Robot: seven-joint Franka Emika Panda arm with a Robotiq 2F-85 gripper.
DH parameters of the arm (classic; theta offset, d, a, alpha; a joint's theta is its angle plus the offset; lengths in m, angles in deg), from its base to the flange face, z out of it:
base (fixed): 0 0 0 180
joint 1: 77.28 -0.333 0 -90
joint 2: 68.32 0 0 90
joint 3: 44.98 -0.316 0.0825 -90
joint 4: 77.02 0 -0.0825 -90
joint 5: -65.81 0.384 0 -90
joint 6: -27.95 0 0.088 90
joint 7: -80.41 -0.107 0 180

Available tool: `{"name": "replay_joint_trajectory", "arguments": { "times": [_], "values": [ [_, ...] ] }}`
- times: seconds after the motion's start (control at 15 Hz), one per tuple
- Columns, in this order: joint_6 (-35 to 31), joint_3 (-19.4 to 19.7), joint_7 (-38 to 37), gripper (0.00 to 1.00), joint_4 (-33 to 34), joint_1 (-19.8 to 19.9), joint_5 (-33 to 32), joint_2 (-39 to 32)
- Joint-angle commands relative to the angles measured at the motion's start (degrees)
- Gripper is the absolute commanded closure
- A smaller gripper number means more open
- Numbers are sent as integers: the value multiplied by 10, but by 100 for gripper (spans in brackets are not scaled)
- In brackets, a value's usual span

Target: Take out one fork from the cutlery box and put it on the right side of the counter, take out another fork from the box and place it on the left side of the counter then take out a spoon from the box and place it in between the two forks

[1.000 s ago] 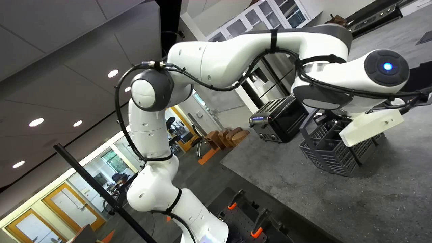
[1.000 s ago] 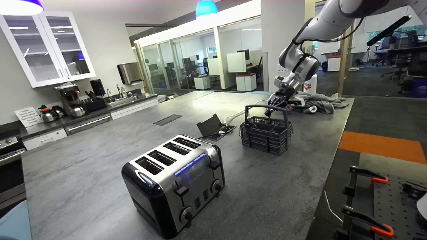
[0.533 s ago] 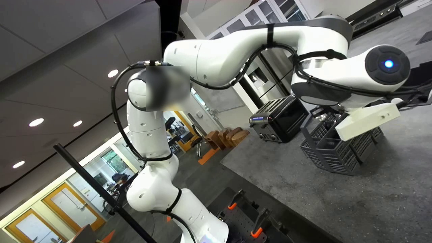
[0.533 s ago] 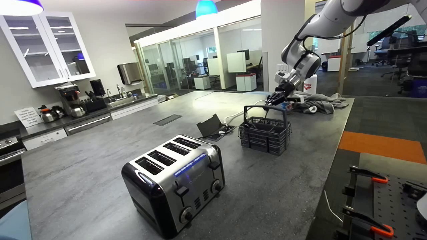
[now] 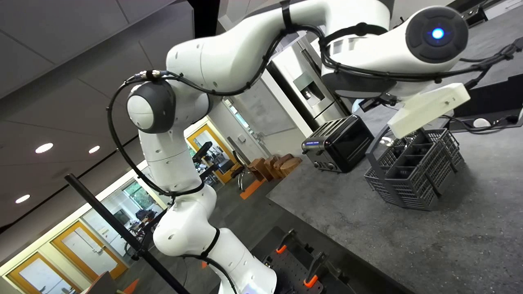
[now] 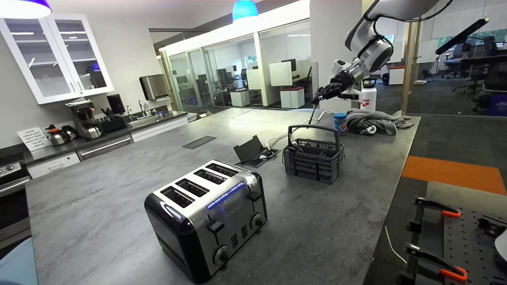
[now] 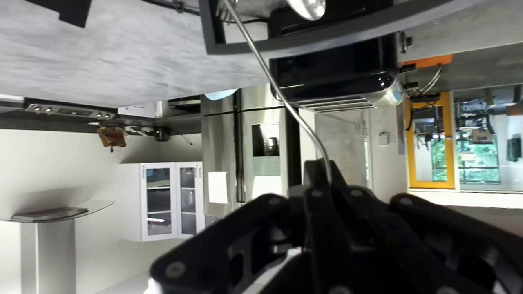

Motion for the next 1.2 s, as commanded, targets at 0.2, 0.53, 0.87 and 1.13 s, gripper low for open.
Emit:
{"name": "replay_joint_trajectory", "arguments": {
  "times": [0.2, 0.53, 0.87, 1.13],
  "values": [
    [-207, 37, -30, 99, -72, -53, 70, 73],
    [-425, 33, -12, 99, -114, -94, 127, 84],
    [-632, 26, 9, 99, -119, -126, 217, 62],
    [-767, 29, 33, 99, -87, -132, 292, 7]
  ]
}}
